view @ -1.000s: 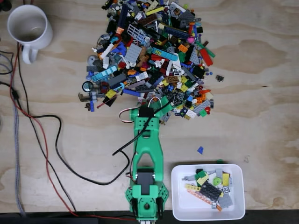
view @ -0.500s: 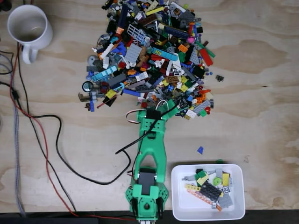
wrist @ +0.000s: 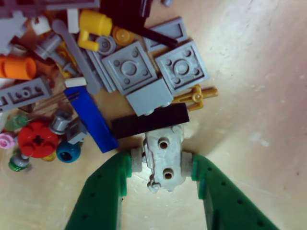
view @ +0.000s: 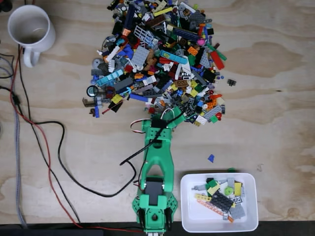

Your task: Find the closest Lego and put it in the bin.

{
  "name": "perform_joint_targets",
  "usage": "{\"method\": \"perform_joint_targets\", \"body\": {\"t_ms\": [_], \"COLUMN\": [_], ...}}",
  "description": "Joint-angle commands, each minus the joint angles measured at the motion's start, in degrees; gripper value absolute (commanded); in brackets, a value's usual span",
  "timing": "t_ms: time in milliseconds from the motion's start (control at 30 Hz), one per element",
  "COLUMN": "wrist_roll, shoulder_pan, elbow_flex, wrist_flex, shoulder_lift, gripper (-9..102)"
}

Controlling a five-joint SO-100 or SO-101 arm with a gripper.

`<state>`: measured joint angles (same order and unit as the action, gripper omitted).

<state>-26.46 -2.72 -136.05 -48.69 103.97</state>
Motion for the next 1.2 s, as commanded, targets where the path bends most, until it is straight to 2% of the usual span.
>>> {"method": "perform_joint_targets", "body": {"t_ms": [0, 233, 633, 700, 800, 933, 1000, 1167], "wrist_roll": [0.53, 0.88, 0.44, 0.44, 0.00, -1.32, -3.52, -15.03], "shoulder_pan": [0.62, 1.14, 1.58, 1.67, 1.93, 1.49, 1.58, 4.04], "elbow_flex": [-0.62, -0.79, 9.23, 12.04, 16.52, 18.98, 17.84, 10.63], "wrist_flex": [1.14, 2.29, -5.89, -8.44, -14.06, -17.93, -17.40, -9.14], "shoulder_lift": [0.18, -0.44, 0.09, 0.18, 1.32, 3.34, 3.52, 2.55], "gripper": [11, 5, 2, 3, 12, 15, 15, 14]}}
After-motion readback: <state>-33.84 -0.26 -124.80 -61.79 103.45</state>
